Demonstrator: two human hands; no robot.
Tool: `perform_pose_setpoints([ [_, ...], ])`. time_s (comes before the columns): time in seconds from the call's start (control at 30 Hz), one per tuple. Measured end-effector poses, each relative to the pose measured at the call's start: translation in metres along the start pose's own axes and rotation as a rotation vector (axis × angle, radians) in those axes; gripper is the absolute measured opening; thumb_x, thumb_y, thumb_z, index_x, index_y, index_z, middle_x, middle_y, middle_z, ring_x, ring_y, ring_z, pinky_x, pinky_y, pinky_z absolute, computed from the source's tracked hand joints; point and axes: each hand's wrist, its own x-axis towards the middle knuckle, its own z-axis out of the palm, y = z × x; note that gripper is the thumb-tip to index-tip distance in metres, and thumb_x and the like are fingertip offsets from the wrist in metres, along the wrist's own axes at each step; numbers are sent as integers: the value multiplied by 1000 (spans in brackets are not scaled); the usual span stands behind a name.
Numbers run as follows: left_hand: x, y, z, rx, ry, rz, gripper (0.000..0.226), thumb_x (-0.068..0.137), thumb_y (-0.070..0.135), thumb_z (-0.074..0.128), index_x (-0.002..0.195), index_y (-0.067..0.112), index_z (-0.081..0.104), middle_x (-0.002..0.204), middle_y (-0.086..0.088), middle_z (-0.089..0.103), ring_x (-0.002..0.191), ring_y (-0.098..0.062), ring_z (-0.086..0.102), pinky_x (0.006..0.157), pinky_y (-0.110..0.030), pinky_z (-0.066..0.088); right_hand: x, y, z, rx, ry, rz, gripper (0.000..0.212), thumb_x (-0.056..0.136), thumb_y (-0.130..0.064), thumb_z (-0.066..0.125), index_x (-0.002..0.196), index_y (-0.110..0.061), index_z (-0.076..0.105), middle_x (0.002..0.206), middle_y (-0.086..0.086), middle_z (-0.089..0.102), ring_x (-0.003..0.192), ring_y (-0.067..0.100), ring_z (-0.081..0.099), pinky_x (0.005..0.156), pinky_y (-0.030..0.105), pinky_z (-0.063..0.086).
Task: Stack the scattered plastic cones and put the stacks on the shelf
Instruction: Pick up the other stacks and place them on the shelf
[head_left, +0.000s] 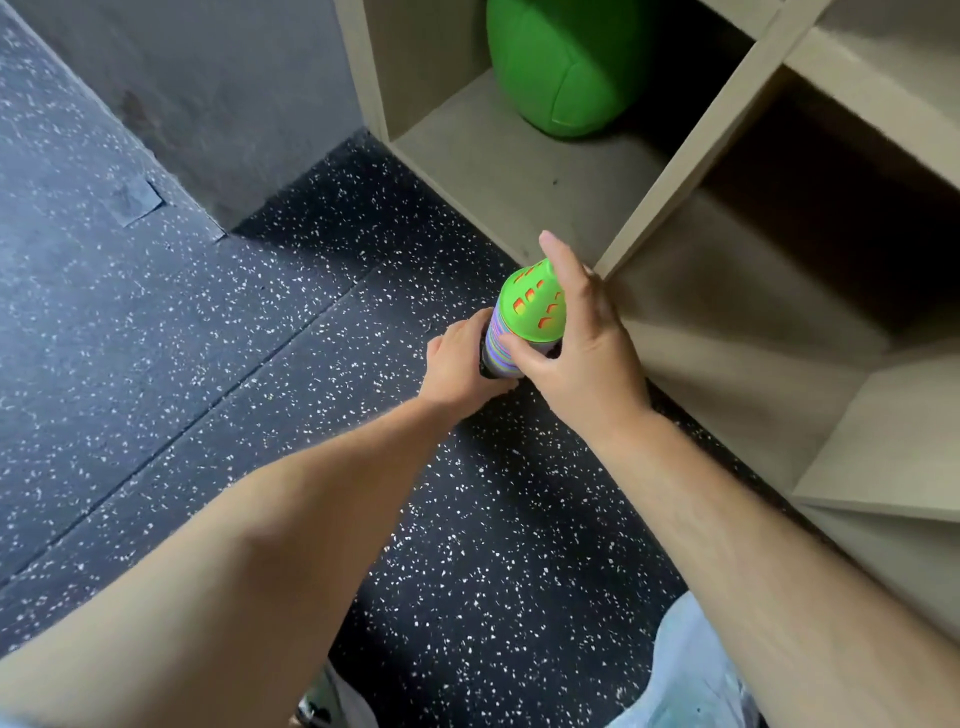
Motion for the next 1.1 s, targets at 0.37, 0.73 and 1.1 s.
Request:
perform_pose_setpoints([
  [0.37, 3, 28, -9, 71, -72, 155, 23, 75, 30, 70, 90, 14, 63, 76, -3, 65, 70, -33, 59, 67, -41, 49, -5, 0, -10, 46, -3, 62, 95, 77, -21, 81, 153, -34, 25, 144, -3, 47, 125, 11, 48, 101, 8, 34],
  [0.73, -62, 83, -72, -159, 26, 156, 48, 61, 34, 81, 105, 23, 65, 93, 4, 73, 83, -19, 71, 72, -40, 58, 4, -73, -92, 24, 18, -13, 108, 77, -35, 78, 157, -39, 5, 144, 2, 48, 128, 16, 49, 100, 35, 49],
  [1.1, -111, 252, -243, -271, 291, 474, 69, 65, 32, 89, 119, 46, 48, 110, 17, 66, 102, -6, 66, 82, -15, 51, 73, -248, -282, 65, 245, -291, 102, 75, -48, 75, 151, -56, 8, 139, -8, 55, 113, 10, 62, 92, 39, 55],
])
